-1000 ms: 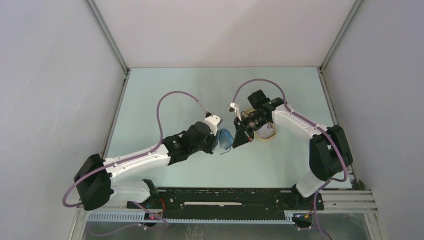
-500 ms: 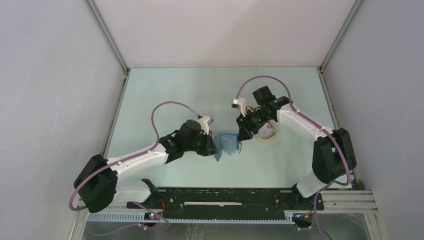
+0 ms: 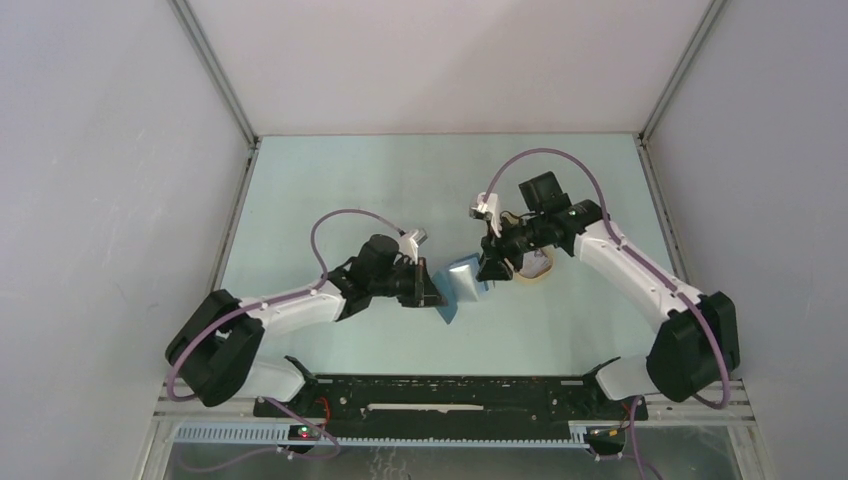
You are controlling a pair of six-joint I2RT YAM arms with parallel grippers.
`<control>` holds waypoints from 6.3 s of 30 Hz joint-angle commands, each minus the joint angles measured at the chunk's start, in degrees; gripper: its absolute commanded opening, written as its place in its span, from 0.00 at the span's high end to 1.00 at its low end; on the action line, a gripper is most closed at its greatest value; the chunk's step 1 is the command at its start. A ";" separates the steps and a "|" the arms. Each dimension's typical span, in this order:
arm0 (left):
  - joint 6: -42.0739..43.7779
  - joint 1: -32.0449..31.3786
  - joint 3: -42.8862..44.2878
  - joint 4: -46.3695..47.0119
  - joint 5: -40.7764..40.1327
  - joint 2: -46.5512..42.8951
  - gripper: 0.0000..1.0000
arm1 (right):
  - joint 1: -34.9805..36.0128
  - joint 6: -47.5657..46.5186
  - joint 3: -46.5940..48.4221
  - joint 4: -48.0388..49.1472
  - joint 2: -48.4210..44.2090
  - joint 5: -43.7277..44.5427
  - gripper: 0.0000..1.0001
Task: Put the credit cards into the card holder
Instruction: Open the card holder at the center of the board.
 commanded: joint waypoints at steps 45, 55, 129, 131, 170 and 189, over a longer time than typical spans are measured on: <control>-1.77 1.10 -4.87 16.92 6.85 8.65 1.00 | -0.75 22.50 2.80 12.81 23.66 -3.57 0.41; -1.24 2.75 -5.86 19.09 7.33 11.27 1.00 | -0.23 16.82 4.58 7.21 23.25 -17.52 0.53; -11.87 7.09 -13.65 32.20 -1.24 17.11 0.85 | 1.34 14.16 7.88 4.16 20.60 1.38 0.51; -11.80 7.14 -13.34 32.06 -1.04 17.02 0.86 | 1.49 14.25 7.88 4.27 21.21 2.76 0.51; -3.36 7.45 -4.12 20.56 -2.56 16.04 0.80 | 1.63 18.84 7.51 5.31 24.95 2.15 1.00; 6.19 8.77 8.14 7.27 -4.28 17.93 0.74 | 1.91 22.07 4.69 11.03 20.75 13.98 0.72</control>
